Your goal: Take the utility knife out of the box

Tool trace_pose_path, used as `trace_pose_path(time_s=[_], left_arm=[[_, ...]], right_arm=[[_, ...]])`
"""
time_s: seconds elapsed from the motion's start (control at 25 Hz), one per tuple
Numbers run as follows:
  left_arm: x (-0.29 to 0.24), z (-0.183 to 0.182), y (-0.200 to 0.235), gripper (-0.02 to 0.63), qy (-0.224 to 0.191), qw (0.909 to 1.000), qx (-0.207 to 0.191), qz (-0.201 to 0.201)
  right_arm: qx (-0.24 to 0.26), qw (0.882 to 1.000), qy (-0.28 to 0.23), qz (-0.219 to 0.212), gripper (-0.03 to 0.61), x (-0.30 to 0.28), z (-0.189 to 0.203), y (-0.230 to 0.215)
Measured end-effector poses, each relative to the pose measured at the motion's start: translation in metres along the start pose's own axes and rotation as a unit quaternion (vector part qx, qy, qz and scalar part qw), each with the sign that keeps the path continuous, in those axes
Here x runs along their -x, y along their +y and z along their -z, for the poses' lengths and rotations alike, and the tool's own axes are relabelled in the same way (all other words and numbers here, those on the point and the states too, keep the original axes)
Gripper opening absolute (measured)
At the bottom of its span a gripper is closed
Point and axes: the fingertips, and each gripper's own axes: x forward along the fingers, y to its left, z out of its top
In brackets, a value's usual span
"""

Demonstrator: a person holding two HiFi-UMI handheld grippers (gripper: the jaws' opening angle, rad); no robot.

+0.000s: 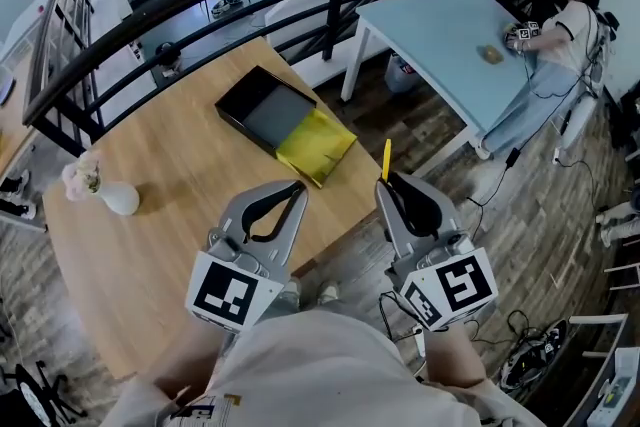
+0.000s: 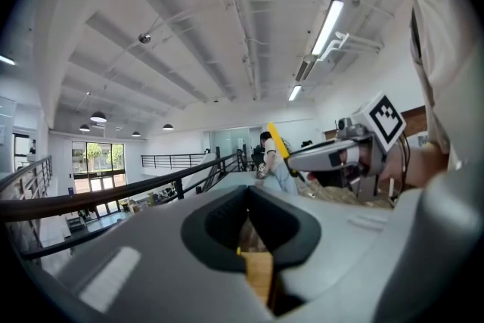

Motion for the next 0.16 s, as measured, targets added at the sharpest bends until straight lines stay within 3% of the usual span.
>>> trace_pose_path(time_s=[0.16], left_arm=[[-0.0011,0.0042,0.0001,0.002,0.008,0.9999,0.015,0.004]], right_arm=[[0.007,1.000,0.004,-0.001,0.054,-0.0001,0.0019,0.0006]])
